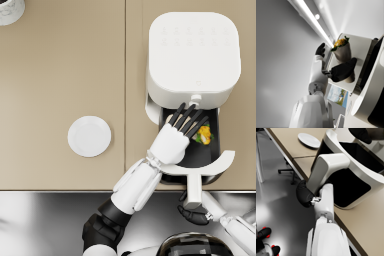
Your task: Pick up the chicken rolls and place it into the air fryer
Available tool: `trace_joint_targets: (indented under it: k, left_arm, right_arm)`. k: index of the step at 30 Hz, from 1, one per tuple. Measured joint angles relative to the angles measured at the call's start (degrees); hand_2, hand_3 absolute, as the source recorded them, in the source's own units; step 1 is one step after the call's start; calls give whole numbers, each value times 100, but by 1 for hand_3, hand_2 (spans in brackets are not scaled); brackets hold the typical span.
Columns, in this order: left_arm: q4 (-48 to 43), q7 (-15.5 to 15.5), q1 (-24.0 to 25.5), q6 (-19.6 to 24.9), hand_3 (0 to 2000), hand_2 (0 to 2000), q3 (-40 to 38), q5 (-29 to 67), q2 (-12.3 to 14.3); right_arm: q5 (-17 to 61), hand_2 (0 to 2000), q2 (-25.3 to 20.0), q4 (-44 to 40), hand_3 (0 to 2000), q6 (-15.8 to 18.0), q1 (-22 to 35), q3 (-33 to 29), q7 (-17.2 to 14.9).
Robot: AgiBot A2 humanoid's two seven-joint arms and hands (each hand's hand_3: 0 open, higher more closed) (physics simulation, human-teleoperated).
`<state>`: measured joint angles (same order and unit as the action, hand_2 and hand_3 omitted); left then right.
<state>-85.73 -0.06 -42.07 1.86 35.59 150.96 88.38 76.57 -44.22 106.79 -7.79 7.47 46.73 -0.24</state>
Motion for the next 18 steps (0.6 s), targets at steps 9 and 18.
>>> trace_joint_targets:
  k: [9,18]
  left_arm:
    - [-550,7,613,-172,0,0,-741,3,-327]
    - [-1481,7,1350,-182,0,0,-2273,-1,-685]
  right_arm:
    - [2,2000,-48,-48,2000,-161,39,20,-16]
    - [5,2000,-307,-658,2000,339,741,63,7]
